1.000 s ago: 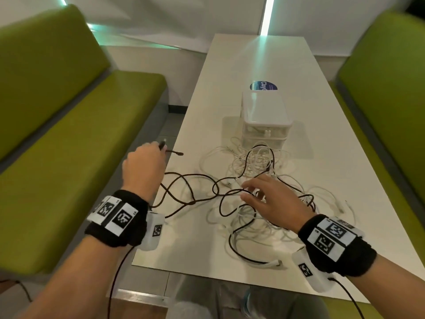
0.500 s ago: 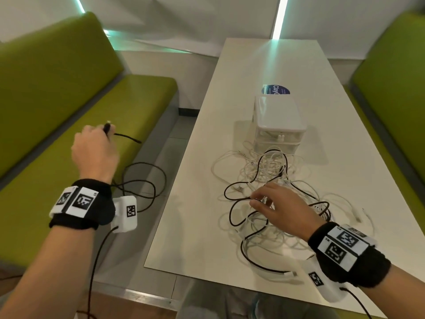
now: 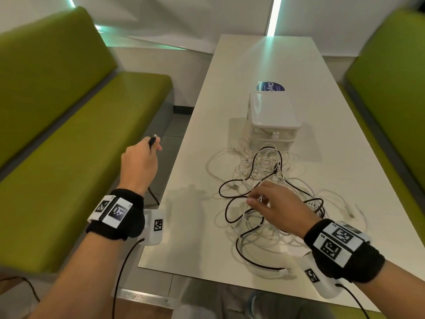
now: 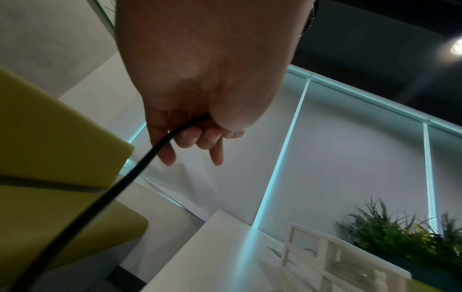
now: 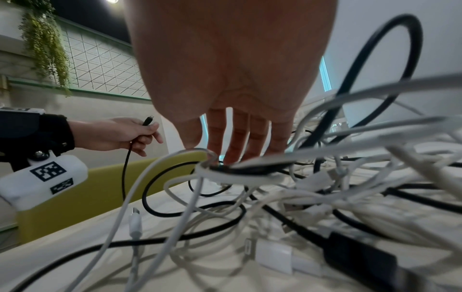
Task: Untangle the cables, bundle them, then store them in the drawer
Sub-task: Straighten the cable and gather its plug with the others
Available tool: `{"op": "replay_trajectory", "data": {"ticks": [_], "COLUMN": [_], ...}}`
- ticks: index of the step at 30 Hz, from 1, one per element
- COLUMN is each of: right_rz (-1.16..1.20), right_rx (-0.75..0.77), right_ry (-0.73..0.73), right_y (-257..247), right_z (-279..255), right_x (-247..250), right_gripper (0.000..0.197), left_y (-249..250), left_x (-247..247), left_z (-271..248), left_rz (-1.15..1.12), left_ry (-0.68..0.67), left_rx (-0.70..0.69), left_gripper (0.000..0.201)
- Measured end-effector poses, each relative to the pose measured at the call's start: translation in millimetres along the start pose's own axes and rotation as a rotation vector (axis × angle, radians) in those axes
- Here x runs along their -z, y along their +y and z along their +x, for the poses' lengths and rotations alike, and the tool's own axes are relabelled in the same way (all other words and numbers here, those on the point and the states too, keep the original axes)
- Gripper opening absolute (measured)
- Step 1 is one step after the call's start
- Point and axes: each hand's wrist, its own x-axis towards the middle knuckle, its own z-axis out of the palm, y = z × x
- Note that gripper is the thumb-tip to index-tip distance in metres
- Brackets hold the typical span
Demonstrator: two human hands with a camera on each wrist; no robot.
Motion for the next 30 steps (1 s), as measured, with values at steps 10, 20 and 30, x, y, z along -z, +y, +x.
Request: {"op": "replay_trajectory", "data": {"ticks": [10, 20, 30], "right_rz": [0.049, -0.097, -0.509], "right_rx": [0.069, 0.270, 0.093], "right_ry": [0.070, -0.188, -0.631], "right_y": [-6, -26, -19], "right_z": [-7, -53, -66], "right_x": [16, 26, 5], "right_gripper": [0.018, 0.030, 0.009], "left_y": [63, 100, 111], "left_x": [4, -36, -43], "left_z": [-22, -72, -90], "left_rz": [-0.339, -0.408, -0.497], "left_ry": [-0.049, -0.310, -0.512], "left_rx": [-0.141, -0.368, -0.347], "left_gripper": [0.047, 0.065, 0.042]}}
